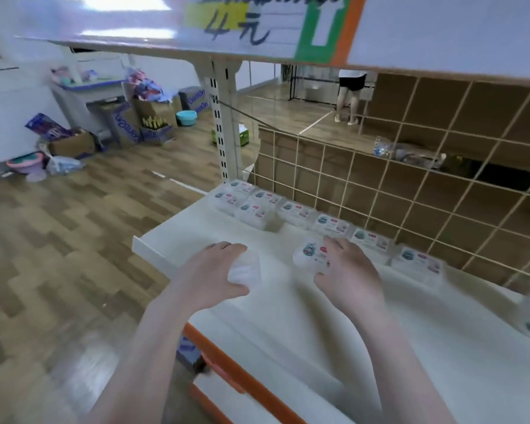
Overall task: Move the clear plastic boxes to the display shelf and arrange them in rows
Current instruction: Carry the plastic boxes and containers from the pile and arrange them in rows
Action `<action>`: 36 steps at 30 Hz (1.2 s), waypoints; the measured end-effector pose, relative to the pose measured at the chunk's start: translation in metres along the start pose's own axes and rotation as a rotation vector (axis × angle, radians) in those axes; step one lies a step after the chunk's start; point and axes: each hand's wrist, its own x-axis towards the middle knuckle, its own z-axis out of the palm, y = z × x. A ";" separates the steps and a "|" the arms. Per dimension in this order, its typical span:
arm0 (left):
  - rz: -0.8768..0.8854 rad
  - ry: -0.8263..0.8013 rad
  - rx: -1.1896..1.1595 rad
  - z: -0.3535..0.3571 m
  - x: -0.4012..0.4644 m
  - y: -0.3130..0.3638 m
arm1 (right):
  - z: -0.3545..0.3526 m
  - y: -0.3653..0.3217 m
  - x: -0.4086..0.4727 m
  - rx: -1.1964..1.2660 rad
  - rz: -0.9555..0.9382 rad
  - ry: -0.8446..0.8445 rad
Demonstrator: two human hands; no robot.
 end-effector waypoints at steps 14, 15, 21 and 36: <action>0.153 -0.058 -0.022 -0.020 0.076 -0.075 | 0.032 -0.052 0.080 -0.049 0.093 -0.040; 0.168 -0.062 -0.018 -0.022 0.080 -0.080 | 0.034 -0.055 0.083 -0.051 0.108 -0.049; 0.265 -0.054 0.039 -0.038 0.101 -0.102 | 0.042 -0.070 0.096 -0.091 0.143 -0.055; 0.328 -0.103 -0.023 -0.034 0.116 -0.120 | 0.059 -0.064 0.091 -0.066 0.151 0.009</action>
